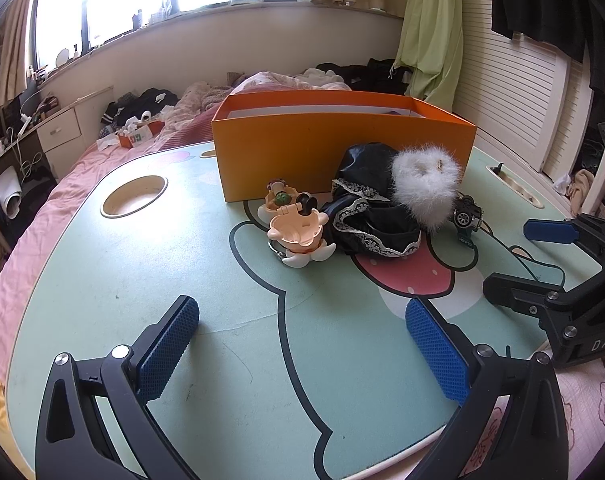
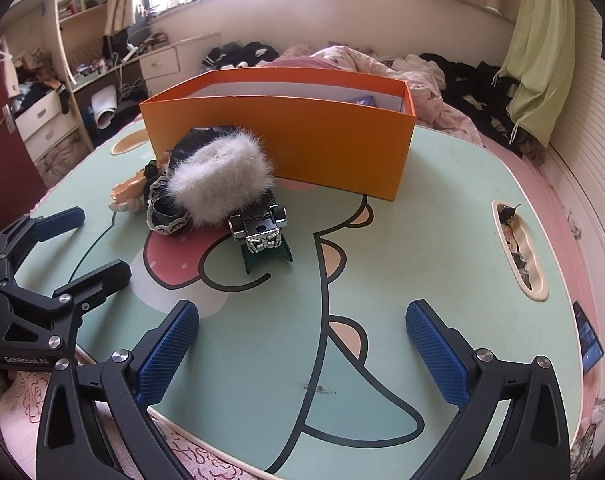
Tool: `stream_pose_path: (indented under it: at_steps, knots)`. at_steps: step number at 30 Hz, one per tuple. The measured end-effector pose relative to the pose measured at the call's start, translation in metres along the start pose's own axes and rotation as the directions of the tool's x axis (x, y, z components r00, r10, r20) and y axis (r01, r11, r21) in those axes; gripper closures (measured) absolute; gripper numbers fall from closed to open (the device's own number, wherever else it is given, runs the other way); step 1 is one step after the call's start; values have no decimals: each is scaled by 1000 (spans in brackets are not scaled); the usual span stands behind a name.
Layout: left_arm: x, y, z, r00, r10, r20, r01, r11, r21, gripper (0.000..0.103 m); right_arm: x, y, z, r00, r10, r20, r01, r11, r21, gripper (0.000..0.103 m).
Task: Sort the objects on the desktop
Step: 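Reach into the box and grasp the clear plastic-wrapped ball with the left gripper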
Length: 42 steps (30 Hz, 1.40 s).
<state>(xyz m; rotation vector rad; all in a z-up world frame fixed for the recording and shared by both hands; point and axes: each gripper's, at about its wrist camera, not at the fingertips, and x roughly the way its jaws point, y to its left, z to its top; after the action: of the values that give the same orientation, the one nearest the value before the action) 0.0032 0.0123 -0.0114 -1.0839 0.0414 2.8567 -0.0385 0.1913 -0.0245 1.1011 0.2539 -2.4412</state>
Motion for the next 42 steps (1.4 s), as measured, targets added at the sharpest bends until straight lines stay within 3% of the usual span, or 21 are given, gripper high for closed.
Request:
stream_pose_path:
  at_steps: [8, 12, 14, 15, 16, 18, 19, 20, 21, 23, 26, 31, 33, 34, 35, 37, 40, 42]
  knots:
    - [1, 5, 5, 1000, 3, -24, -4, 1000, -5, 0, 0, 1, 0, 1000, 1, 0, -1, 1000, 1, 0]
    - [-23, 17, 33, 997, 26, 71, -27, 999, 17, 3, 0, 1, 0, 1000, 0, 0, 0, 1000, 1, 0]
    - [-37, 26, 60, 993, 32, 116, -36, 999, 38, 16, 0, 1, 0, 1000, 0, 1, 0, 1000, 1, 0]
    - [-39, 32, 75, 993, 21, 115, -25, 999, 39, 21, 0, 1, 0, 1000, 0, 1, 0, 1000, 1, 0]
    - [-38, 39, 91, 995, 7, 101, -11, 999, 33, 31, 0, 0, 0, 1000, 0, 0, 0, 1000, 0, 0]
    - [-23, 55, 125, 1000, -24, 14, 24, 1000, 9, 54, 0, 0, 0, 1000, 0, 0, 0, 1000, 0, 0]
    - [-11, 61, 139, 999, -33, -43, 33, 999, 0, 73, 0, 0, 0, 1000, 0, 0, 0, 1000, 0, 0]
    - [4, 65, 151, 992, -45, -115, 46, 999, 3, 85, 0, 0, 0, 1000, 0, 0, 0, 1000, 0, 0]
    - [19, 65, 160, 983, -56, -176, 59, 998, 11, 87, 0, 0, -1, 1000, 0, 0, 0, 1000, 0, 0]
    - [49, 60, 173, 957, -53, -285, 65, 997, 31, 87, 0, 0, -1, 1000, 0, 1, 0, 1000, 0, 0]
    - [79, 40, 173, 930, -17, -368, 51, 995, 82, 87, -5, 5, 0, 1000, -1, 4, 1, 1000, 1, 0]
    - [113, 21, 182, 914, 96, -394, -35, 987, 158, 82, -5, 5, 1, 1000, 0, 5, 0, 1000, 1, 0]
    - [124, 20, 185, 906, 103, -412, -39, 986, 160, 80, -5, 5, 1, 1000, 0, 5, 0, 1000, 0, 0]
    - [129, 19, 186, 898, 111, -426, -41, 985, 170, 74, -6, 5, 1, 1000, 0, 5, 0, 1000, 1, 0]
    - [135, 18, 185, 889, 121, -441, -45, 983, 179, 61, -6, 5, 1, 1000, 0, 5, 0, 1000, 0, 0]
    - [141, 17, 185, 886, 130, -446, -42, 978, 202, 49, -6, 5, 1, 1000, 0, 6, 0, 1000, 1, 0]
    - [144, 10, 182, 886, 155, -438, -53, 970, 237, 47, -7, 6, 2, 1000, 0, 7, 0, 1000, 0, 0]
    - [148, 6, 178, 872, 112, -476, -2, 974, 226, 49, -7, 6, 2, 1000, 0, 7, 0, 1000, 0, 0]
